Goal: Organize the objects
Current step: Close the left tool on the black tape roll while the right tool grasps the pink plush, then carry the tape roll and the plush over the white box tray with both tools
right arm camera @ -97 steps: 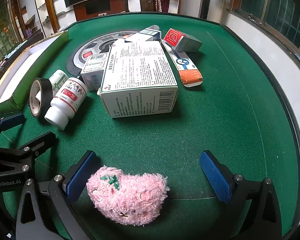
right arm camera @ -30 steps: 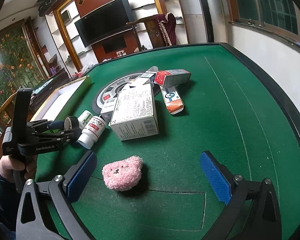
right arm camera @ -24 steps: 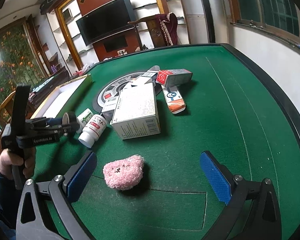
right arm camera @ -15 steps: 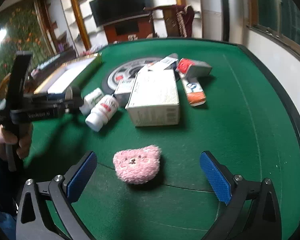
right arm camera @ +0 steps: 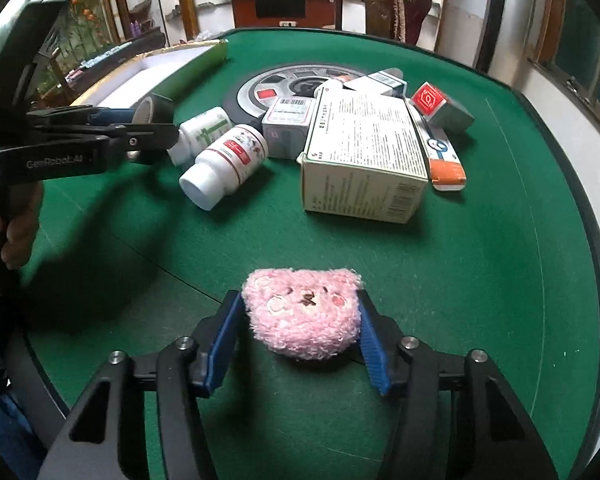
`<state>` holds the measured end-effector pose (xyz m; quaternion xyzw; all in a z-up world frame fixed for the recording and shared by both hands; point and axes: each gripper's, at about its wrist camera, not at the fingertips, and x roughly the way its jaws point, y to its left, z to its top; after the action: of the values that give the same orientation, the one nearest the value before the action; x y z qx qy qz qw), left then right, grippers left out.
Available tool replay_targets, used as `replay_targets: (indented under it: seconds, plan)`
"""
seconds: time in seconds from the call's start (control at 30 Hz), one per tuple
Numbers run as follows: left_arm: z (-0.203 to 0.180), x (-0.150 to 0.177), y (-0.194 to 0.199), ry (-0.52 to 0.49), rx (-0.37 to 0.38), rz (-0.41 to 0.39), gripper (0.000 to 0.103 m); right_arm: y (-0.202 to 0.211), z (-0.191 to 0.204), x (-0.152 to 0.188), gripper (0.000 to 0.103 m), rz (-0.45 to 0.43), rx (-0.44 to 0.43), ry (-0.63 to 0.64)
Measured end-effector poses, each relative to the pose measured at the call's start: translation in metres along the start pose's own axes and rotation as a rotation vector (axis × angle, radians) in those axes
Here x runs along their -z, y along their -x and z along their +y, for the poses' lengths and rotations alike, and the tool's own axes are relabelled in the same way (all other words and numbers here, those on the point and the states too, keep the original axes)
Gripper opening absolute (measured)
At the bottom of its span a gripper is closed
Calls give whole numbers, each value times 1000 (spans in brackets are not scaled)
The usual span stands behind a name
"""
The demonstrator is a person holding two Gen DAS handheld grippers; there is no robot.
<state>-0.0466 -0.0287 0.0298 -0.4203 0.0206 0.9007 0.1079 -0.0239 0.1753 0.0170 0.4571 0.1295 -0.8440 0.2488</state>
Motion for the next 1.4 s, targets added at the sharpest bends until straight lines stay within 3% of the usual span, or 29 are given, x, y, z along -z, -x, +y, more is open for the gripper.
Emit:
replay_targets:
  seconds: [0.9, 1.13, 1.17, 1.4]
  plan:
    - [6, -2, 18, 17, 28, -52, 59, 16, -2, -12, 46, -102, -31, -106]
    - [31, -9, 33, 86, 33, -98, 59, 22, 15, -32, 46, -128, -38, -79]
    - [36, -9, 35, 170, -36, -111, 59, 24, 19, -37, 46, -134, -43, -72]
    - [68, -10, 47, 241, -49, -142, 59, 23, 45, -70, 46, -156, -65, -25]
